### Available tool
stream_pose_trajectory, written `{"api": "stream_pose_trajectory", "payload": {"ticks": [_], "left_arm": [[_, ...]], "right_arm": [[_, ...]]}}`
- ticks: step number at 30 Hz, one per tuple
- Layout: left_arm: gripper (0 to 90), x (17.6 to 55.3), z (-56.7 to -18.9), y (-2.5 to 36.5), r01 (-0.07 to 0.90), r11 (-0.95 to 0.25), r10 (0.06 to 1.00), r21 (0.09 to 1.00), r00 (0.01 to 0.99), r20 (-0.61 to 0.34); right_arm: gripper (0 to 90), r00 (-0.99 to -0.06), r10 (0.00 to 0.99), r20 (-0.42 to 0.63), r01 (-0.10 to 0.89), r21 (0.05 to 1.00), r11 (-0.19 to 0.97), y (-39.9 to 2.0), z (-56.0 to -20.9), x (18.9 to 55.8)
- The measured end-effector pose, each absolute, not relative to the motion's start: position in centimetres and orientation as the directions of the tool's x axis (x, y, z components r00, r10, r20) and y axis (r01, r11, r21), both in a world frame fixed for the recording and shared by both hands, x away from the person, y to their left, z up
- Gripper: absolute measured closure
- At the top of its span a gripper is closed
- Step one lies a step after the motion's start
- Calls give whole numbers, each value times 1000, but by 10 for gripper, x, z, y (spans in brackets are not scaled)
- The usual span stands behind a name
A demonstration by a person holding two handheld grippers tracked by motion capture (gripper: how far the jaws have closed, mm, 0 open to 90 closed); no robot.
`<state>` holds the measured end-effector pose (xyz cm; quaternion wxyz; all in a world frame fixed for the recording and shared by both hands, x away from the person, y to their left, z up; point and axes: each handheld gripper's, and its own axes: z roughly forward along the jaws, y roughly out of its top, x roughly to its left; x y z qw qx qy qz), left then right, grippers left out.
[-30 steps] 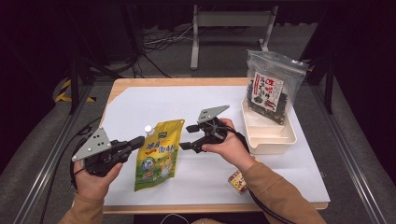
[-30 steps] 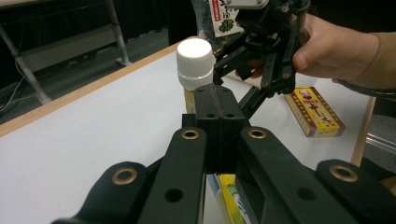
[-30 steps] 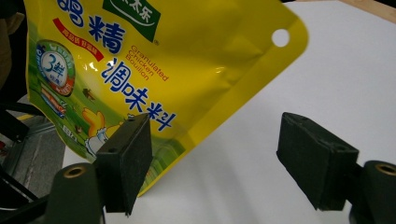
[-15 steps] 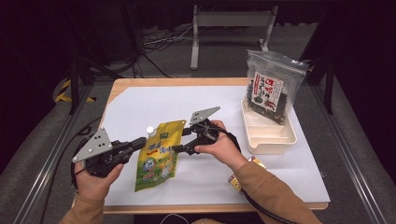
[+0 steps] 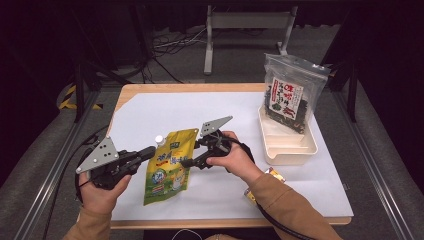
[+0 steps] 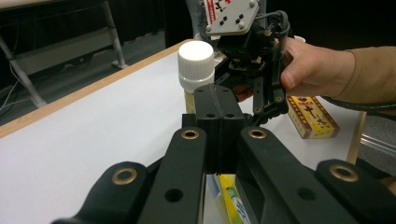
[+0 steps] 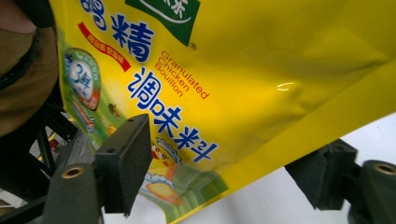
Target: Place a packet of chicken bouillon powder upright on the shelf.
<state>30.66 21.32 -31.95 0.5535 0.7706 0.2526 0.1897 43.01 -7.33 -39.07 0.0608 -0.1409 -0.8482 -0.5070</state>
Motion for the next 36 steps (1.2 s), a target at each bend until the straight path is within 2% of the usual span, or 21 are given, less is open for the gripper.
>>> {"api": "stream_pose_trajectory", "payload": {"ticks": [8, 11, 15, 19, 23, 36], "left_arm": [[900, 310, -320, 216, 190, -246, 605, 951, 796, -2], [900, 310, -320, 215, 195, -242, 606, 951, 795, -8], [900, 312, -321, 215, 196, -237, 605, 952, 796, -13], [900, 313, -322, 217, 204, -233, 608, 951, 794, -21], [900, 314, -323, 218, 208, -229, 611, 951, 791, -26], [900, 316, -325, 221, 220, -218, 618, 951, 785, -40]], "right_arm": [[350, -954, 144, 262, 299, 851, 431, -82, -383, 423], [420, -957, 133, 258, 291, 855, 429, -87, -382, 423], [462, -954, 122, 274, 300, 857, 420, -91, -382, 423], [619, -948, 124, 293, 318, 857, 405, -97, -382, 423], [650, -944, 112, 309, 328, 856, 400, -100, -382, 423], [655, -955, 47, 293, 285, 860, 424, -100, -378, 418]]}}
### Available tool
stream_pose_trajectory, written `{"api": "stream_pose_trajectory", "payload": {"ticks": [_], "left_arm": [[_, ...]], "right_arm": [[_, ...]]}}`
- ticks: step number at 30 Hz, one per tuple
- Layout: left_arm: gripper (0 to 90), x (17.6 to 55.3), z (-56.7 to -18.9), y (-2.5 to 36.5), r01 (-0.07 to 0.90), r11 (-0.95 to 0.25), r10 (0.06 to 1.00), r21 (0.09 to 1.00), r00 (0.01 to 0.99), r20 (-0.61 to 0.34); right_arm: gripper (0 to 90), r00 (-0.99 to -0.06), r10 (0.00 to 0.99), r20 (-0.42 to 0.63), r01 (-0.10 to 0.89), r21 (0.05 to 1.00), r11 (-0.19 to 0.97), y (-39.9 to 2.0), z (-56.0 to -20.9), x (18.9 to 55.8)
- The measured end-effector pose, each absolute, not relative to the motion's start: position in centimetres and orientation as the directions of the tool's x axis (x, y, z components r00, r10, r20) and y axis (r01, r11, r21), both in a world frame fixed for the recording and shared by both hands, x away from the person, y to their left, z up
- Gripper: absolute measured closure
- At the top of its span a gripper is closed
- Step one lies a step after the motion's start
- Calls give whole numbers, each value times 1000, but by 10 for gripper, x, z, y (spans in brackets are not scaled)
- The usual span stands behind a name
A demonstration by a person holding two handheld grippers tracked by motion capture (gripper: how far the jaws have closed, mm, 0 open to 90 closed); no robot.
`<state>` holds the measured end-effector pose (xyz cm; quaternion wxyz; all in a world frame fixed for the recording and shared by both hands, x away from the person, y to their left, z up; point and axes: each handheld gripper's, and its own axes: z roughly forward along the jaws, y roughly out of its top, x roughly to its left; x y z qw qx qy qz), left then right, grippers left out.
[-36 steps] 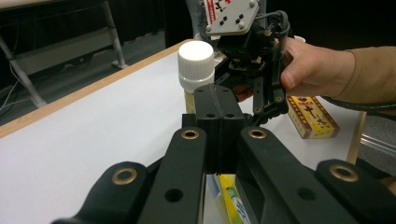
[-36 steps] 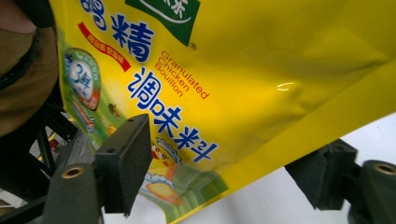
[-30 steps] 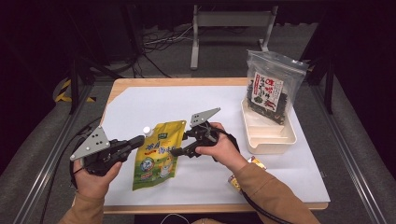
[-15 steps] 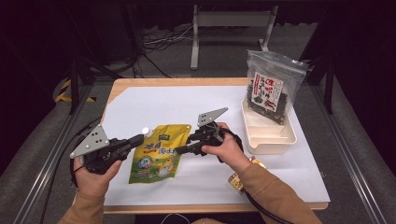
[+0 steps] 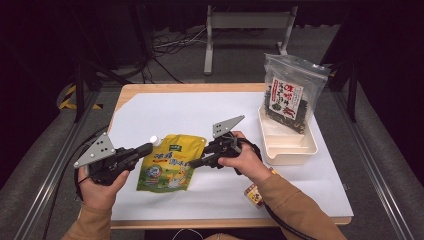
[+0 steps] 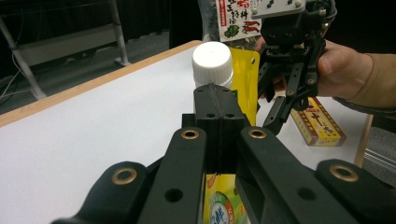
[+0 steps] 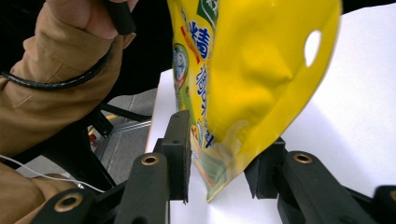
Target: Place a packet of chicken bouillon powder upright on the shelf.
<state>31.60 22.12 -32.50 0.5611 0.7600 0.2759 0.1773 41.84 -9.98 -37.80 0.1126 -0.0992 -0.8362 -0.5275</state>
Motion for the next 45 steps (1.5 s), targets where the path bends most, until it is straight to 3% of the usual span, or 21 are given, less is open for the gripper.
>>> {"api": "stream_pose_trajectory", "payload": {"ticks": [6, 10, 20, 29, 36, 39, 45], "left_arm": [[900, 317, -326, 217, 216, -208, 596, 954, 801, -52], [900, 314, -323, 215, 208, -228, 608, 951, 794, -28], [900, 314, -323, 218, 204, -210, 611, 956, 791, -34], [900, 314, -320, 217, 178, -156, 593, 971, 804, -52], [839, 315, -319, 211, 153, -155, 585, 976, 810, -34], [761, 317, -319, 210, 151, -153, 580, 977, 814, -35], [746, 323, -321, 208, 161, -168, 570, 973, 821, -37]], "right_arm": [[695, -960, 13, 281, 258, 862, 437, -92, -379, 414], [756, -980, 28, 198, 186, 852, 490, -77, -376, 404], [785, -982, 31, 185, 177, 859, 480, -77, -375, 405], [801, -986, 68, 150, 164, 874, 457, -97, -347, 400], [804, -990, 107, 88, 129, 864, 486, -113, -325, 395], [804, -988, 143, 53, 120, 850, 513, -127, -310, 393], [805, -982, 186, 26, 124, 835, 536, -147, -294, 393]]}}
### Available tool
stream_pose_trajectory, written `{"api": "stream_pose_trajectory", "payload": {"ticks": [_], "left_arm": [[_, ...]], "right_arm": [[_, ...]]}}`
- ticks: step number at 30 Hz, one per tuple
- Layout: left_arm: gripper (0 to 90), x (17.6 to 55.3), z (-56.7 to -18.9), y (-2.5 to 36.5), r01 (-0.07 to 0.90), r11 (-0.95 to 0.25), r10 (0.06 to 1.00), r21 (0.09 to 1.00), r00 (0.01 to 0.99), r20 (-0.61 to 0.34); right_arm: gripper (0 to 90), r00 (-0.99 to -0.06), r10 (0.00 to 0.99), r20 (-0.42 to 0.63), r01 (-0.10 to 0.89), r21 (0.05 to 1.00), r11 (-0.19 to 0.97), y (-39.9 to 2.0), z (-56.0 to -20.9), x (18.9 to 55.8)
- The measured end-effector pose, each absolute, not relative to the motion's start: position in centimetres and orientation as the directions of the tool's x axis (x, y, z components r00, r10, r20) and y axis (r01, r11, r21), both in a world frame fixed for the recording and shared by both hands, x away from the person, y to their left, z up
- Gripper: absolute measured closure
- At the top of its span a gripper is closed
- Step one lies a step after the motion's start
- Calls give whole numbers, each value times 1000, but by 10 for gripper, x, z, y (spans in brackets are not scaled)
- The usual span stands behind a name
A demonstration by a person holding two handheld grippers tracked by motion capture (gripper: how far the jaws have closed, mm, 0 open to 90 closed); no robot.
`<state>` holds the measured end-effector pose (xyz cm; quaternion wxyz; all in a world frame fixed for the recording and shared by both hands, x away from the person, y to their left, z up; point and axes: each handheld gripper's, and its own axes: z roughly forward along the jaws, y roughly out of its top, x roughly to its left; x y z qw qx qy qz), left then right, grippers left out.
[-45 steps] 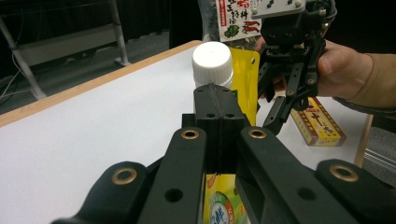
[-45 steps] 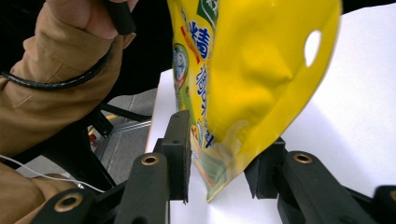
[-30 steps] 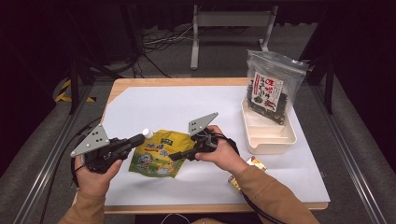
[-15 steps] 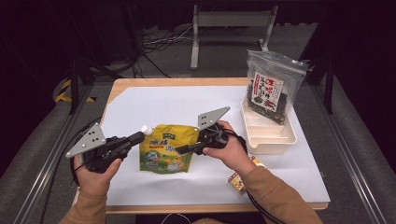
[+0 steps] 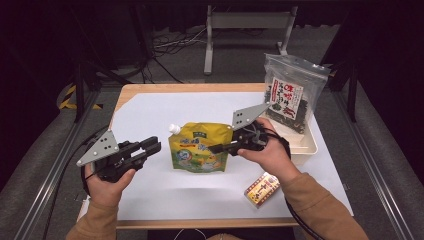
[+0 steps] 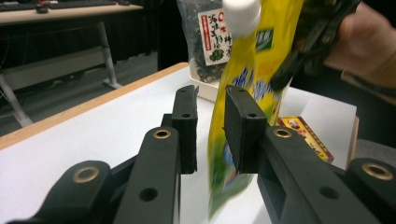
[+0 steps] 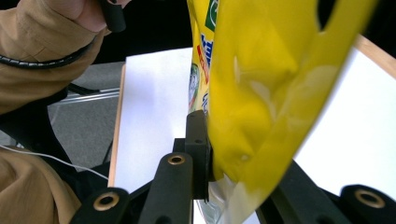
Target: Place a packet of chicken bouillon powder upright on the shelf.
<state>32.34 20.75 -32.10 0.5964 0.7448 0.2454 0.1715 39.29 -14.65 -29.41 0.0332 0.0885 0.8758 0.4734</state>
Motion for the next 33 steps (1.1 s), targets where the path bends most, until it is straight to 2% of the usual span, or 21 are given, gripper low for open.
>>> {"api": "stream_pose_trajectory", "payload": {"ticks": [14, 33], "left_arm": [[674, 334, -325, 204, 187, -189, 575, 964, 817, -46], [645, 337, -329, 207, 222, -203, 583, 954, 810, -65]], "right_arm": [[805, -939, 343, -18, 193, 797, 572, -208, -252, 393], [806, -869, 494, -28, 299, 766, 568, -261, -227, 400]]}}
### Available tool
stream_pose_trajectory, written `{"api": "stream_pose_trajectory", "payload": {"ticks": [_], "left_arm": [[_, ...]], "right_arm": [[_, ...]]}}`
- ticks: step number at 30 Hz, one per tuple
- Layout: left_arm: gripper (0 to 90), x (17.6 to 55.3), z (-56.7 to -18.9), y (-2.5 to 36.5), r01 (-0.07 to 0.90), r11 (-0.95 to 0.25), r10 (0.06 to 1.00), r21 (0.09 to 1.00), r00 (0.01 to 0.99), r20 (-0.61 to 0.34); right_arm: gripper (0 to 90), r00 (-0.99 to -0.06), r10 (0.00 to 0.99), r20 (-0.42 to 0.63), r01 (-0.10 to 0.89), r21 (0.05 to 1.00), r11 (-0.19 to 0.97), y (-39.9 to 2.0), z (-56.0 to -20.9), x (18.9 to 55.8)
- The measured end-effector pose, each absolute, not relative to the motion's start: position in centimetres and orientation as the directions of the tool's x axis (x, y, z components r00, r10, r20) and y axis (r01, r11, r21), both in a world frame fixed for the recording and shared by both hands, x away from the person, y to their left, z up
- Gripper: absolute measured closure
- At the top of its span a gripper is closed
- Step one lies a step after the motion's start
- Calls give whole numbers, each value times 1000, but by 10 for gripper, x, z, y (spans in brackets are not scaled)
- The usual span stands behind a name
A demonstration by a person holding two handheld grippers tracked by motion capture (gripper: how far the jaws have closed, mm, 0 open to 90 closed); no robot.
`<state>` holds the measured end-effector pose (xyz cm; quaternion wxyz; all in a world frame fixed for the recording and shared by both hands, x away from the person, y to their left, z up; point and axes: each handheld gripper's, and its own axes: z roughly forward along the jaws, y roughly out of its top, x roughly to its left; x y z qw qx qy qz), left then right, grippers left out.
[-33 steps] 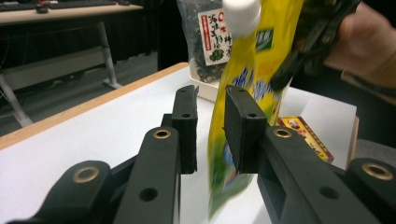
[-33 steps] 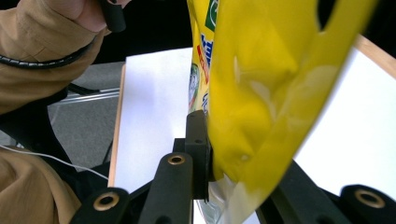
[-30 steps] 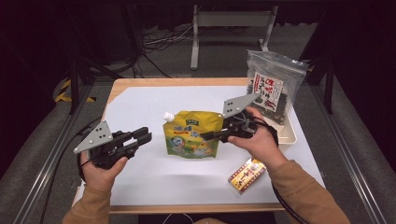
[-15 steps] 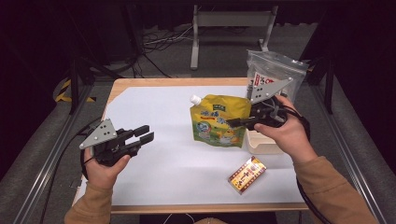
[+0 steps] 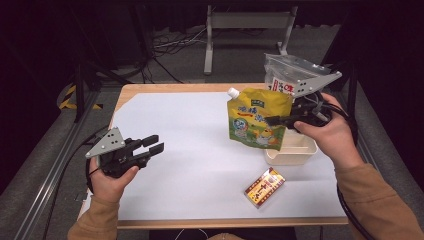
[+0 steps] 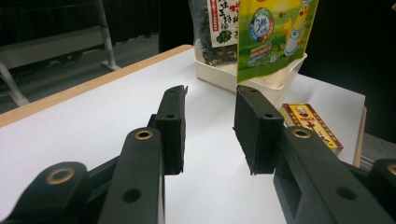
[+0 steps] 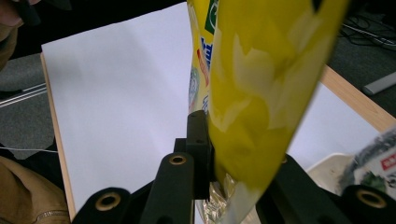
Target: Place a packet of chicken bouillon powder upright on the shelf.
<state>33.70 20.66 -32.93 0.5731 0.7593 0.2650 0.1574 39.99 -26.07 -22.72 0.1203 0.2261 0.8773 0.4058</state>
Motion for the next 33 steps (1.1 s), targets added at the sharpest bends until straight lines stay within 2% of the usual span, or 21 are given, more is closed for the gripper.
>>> {"api": "stream_pose_trajectory", "payload": {"ticks": [20, 33], "left_arm": [[620, 340, -333, 207, 236, -207, 586, 949, 807, -74], [621, 341, -334, 206, 240, -213, 586, 947, 807, -73]], "right_arm": [[817, -813, 578, -66, 333, 762, 555, -302, -221, 402], [839, -778, 625, -70, 355, 772, 527, -329, -232, 405]]}}
